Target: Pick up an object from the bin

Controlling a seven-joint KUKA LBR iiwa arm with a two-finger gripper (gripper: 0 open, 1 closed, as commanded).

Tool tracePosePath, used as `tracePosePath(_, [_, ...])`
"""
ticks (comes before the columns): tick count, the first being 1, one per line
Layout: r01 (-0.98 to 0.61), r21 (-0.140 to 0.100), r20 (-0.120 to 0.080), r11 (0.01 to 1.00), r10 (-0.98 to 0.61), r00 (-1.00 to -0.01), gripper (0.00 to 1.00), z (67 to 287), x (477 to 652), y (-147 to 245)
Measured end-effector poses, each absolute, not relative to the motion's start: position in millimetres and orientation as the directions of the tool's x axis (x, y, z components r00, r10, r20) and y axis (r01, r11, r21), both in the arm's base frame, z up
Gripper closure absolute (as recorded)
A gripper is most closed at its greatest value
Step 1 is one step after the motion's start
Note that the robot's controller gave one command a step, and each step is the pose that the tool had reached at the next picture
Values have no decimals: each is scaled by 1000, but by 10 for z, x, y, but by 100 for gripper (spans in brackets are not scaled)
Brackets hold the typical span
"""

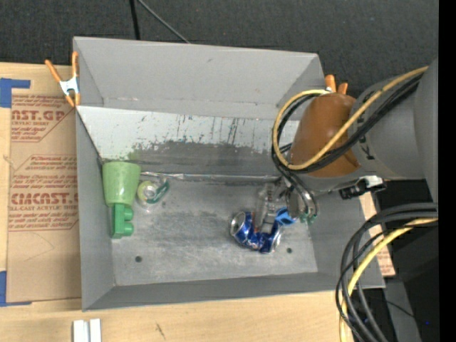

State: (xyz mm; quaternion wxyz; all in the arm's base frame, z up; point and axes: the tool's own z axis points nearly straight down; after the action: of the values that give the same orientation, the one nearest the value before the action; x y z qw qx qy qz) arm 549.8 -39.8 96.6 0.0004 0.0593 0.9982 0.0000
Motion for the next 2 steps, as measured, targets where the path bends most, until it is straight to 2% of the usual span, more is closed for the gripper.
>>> tracePosePath(1, [118, 0, -1, 993, 118, -993, 0, 966, 5498, -398])
tracePosePath(2, [255, 1, 7, 967, 255, -967, 0, 722, 4934, -336])
